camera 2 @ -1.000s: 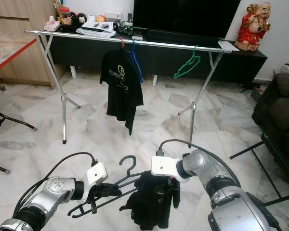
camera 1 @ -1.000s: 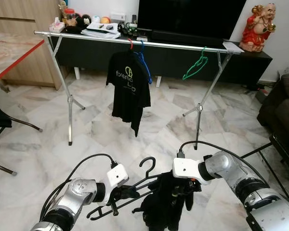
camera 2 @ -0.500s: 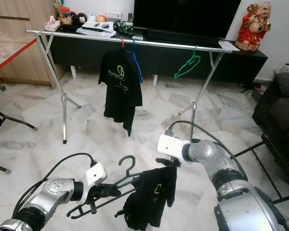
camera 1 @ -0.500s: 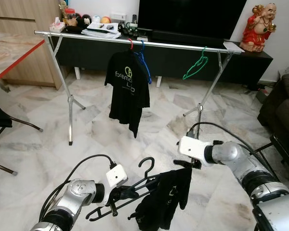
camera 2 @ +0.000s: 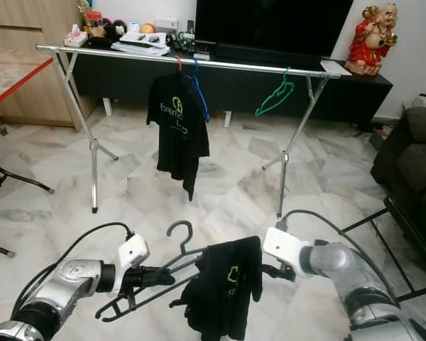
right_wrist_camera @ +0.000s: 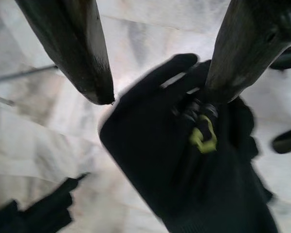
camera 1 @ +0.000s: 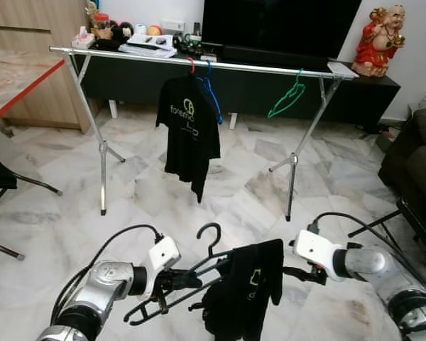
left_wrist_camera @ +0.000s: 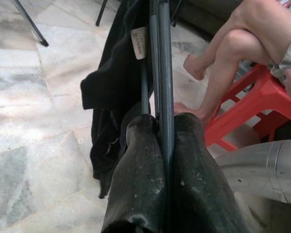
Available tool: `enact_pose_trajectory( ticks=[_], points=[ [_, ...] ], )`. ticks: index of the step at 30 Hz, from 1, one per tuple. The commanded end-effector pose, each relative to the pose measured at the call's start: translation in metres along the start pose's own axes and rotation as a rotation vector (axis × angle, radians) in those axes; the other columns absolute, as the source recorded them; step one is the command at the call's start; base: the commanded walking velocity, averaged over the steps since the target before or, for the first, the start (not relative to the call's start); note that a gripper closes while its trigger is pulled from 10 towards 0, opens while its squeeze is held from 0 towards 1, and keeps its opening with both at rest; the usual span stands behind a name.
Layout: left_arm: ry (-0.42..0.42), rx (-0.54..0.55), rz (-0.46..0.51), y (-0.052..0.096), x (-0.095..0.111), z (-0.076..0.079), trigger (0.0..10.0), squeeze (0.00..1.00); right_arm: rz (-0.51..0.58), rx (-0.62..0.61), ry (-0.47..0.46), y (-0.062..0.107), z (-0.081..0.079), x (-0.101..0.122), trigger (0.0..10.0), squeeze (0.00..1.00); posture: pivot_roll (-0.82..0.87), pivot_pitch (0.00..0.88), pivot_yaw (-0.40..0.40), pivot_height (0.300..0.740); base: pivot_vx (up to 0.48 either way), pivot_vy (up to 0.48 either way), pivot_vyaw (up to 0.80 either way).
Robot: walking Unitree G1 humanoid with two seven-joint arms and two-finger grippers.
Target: Hang hanger
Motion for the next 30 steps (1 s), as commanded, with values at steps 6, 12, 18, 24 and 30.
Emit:
enact_pose_trajectory(
  ticks=[6,12,18,24,30],
  points=[
    [-0.03,-0.015,0.069,0.003,0.019,-0.008,0.0,0.0,0.042,-0.246,-0.012,0.014,0.021,-0.003,10.0,0.0,-0.06,0.041,-0.095,0.74,0.0,0.0,0.0],
    [-0.027,-0.024,0.076,0.008,0.02,-0.01,0.0,0.0,0.089,-0.207,-0.153,0.012,0.012,-0.013,10.0,1.0,-0.06,0.061,-0.078,0.74,0.0,0.0,0.0],
    [-0.026,-0.028,0.088,0.011,0.024,-0.013,0.0,0.0,0.026,-0.221,-0.161,0.011,0.005,-0.027,10.0,1.0,-0.05,0.067,-0.069,0.74,0.0,0.0,0.0],
    [-0.028,-0.043,0.129,0.018,0.034,-0.016,0.0,0.0,0.023,-0.267,-0.185,0.012,0.006,-0.029,10.0,1.0,-0.05,0.073,-0.062,0.74,0.0,0.0,0.0],
    [-0.043,-0.069,0.169,0.023,0.044,-0.016,0.0,0.0,0.007,-0.205,-0.21,0.008,-0.004,-0.036,10.0,0.0,-0.04,0.079,-0.057,0.74,0.0,0.0,0.0]
  ],
)
Point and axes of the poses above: a point about 5 cm out from each wrist's last joint towards the gripper, its own y axis pointing back from the gripper into the wrist, its own x axis along the axis of the wrist's last joint, z = x × y, the point moved 1 cm from there along -y, pointing out of the wrist towards the gripper, and after that the axes turned 10 degrees about -y, right-handed, at the moved point
